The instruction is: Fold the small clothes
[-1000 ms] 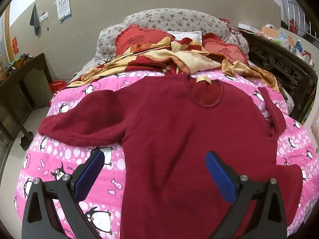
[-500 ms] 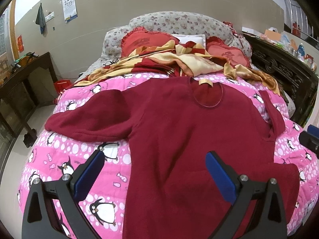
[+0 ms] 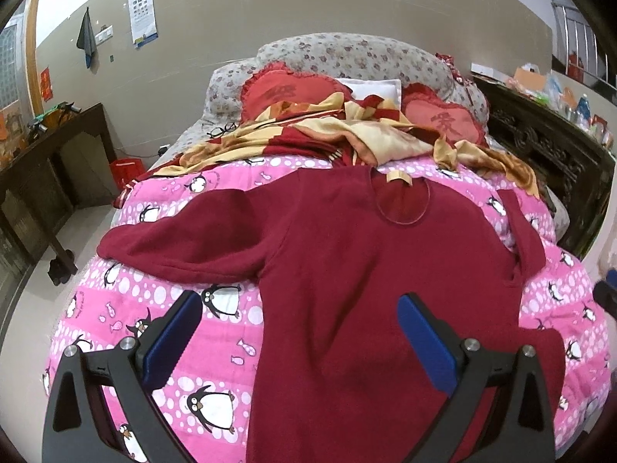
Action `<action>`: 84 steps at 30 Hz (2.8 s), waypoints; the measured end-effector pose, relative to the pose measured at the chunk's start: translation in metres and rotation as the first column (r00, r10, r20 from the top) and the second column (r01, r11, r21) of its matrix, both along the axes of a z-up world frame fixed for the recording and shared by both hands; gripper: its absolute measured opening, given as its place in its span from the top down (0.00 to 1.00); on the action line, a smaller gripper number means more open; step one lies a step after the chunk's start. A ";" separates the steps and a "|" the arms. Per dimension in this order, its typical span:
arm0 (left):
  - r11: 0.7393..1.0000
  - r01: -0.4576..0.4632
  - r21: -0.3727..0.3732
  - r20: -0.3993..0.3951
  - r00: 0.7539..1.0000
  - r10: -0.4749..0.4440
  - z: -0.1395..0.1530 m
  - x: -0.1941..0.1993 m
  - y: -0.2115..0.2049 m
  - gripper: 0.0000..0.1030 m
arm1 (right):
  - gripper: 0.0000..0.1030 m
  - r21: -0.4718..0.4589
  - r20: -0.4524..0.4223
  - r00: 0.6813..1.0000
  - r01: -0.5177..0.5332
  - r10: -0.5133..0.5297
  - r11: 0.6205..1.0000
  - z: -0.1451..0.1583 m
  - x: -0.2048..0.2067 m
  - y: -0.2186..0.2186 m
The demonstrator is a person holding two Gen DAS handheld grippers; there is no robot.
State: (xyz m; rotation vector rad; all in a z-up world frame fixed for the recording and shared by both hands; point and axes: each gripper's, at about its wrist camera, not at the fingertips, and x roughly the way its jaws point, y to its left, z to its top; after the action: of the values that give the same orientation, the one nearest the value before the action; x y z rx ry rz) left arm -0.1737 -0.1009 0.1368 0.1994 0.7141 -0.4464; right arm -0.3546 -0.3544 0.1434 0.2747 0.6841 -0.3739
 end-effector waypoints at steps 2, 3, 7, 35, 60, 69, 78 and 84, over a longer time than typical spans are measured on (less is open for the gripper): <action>1.000 0.001 -0.004 -0.019 1.000 -0.001 -0.002 0.000 -0.002 0.00 | 0.05 0.011 0.009 1.000 0.013 -0.013 1.000 -0.003 -0.008 -0.004; 1.000 0.004 -0.004 -0.028 1.000 -0.004 -0.004 0.000 -0.004 0.00 | 0.05 0.024 0.005 1.000 0.018 -0.018 1.000 -0.007 -0.010 -0.007; 1.000 0.013 0.023 -0.048 0.999 -0.012 -0.014 0.000 -0.010 0.00 | 0.05 0.039 -0.031 0.999 0.009 -0.008 0.999 -0.021 -0.005 -0.010; 0.995 -0.034 0.093 -0.167 0.985 0.049 -0.061 0.036 -0.004 0.00 | 0.06 0.147 -0.137 0.986 -0.076 0.096 0.986 -0.067 0.083 0.000; 0.991 -0.085 -0.106 -0.122 0.990 0.072 -0.032 -0.007 0.153 0.00 | 0.06 0.030 -0.087 0.996 0.037 -0.034 0.999 0.035 -0.002 0.115; 0.989 -0.126 -0.080 -0.091 0.989 0.119 -0.028 -0.008 0.189 0.00 | 0.06 0.044 -0.062 0.998 -0.029 0.032 0.999 0.043 0.016 0.159; 0.988 -0.105 -0.115 -0.118 0.989 0.091 -0.031 0.000 0.190 0.00 | 0.06 0.014 -0.045 0.999 0.009 -0.008 1.000 0.053 0.003 0.160; 0.995 -0.047 -0.087 -0.084 0.996 0.040 -0.027 -0.014 0.179 0.00 | 0.06 0.025 -0.045 0.998 0.053 -0.052 0.998 0.060 -0.007 0.152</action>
State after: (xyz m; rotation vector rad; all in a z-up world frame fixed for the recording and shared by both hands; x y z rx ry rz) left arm -0.1878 0.0780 0.1099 0.0815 0.7764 -0.4460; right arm -0.3612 -0.2027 0.2031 0.3107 0.7266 -0.4228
